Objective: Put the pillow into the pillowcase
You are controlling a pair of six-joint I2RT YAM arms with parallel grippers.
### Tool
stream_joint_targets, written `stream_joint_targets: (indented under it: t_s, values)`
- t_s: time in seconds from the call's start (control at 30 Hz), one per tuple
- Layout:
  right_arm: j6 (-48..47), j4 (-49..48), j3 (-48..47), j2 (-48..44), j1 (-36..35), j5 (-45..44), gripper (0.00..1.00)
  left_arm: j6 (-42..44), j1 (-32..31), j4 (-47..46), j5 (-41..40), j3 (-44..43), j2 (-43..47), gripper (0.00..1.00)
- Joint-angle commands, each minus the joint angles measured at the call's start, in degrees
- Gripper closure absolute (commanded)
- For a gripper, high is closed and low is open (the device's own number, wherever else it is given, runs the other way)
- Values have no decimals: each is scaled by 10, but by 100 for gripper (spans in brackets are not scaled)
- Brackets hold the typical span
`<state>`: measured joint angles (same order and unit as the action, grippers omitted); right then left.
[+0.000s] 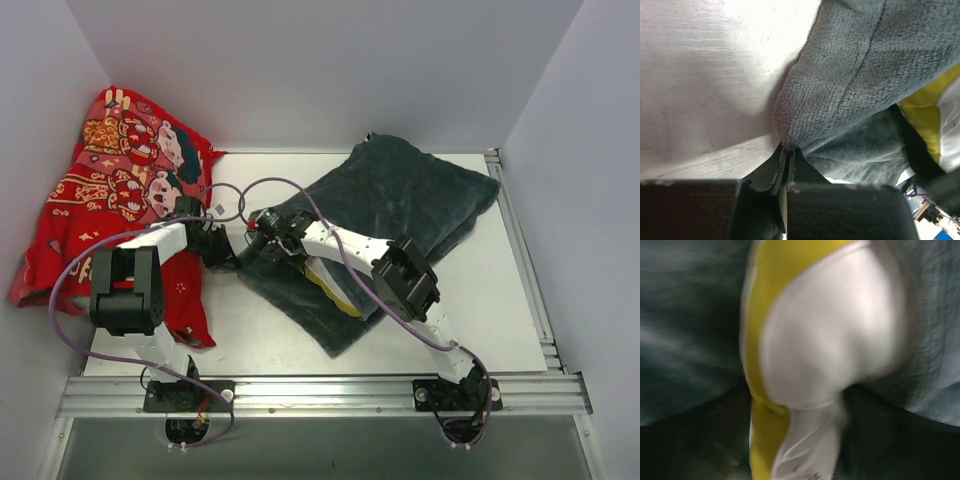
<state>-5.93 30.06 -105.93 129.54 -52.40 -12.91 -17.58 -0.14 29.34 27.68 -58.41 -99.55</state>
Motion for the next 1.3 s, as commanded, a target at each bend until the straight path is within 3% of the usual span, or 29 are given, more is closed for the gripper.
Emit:
stream_joint_targets:
  t_s: [0.0,0.07,0.1,0.17,0.2,0.23,0.27,0.37,0.43,0.5,0.53,0.57,0.67,0.73,0.8,1.0,1.1,1.27]
  values:
    - [-3,33,-22,9,43,-67,31,26,16,-3,-4,6,28,100]
    - [9,39,-17,-23,66,-35,52,36,27,-3,-10,9,30,100]
    - [24,50,-19,-40,74,-8,78,40,31,-3,-14,12,29,100]
    - [50,65,-24,-97,112,150,97,54,40,-3,-14,12,26,100]
    - [91,66,-24,-114,127,220,100,57,42,-3,-18,11,25,100]
    - [114,65,-25,-138,148,292,100,65,44,-6,-18,8,27,100]
    - [145,62,-29,-142,183,441,100,69,46,-16,-17,6,27,100]
    - [265,-24,11,-161,226,648,100,85,56,-64,23,-6,37,100]
    - [366,-84,67,-173,233,705,100,76,59,-95,79,-10,54,100]
    - [481,-263,146,-182,244,755,100,63,57,-141,113,-7,68,100]
    - [542,-352,171,-189,248,759,100,43,57,-156,127,-6,82,100]
    - [667,-497,192,-186,252,761,100,34,57,-172,151,-4,89,100]
    - [752,-595,182,-155,259,768,100,7,59,-174,178,-6,125,95]
    - [772,-607,171,-145,259,764,100,-11,60,-178,186,-5,166,74]
    - [826,-663,173,-141,259,760,100,-34,59,-201,185,4,196,58]
    - [851,-692,180,-147,252,749,100,-108,-12,-213,110,-5,237,56]
    - [856,-690,182,-143,252,749,100,-144,-49,-259,79,-15,212,57]
    - [872,-708,190,-141,252,750,100,-176,-98,-260,5,-25,122,59]
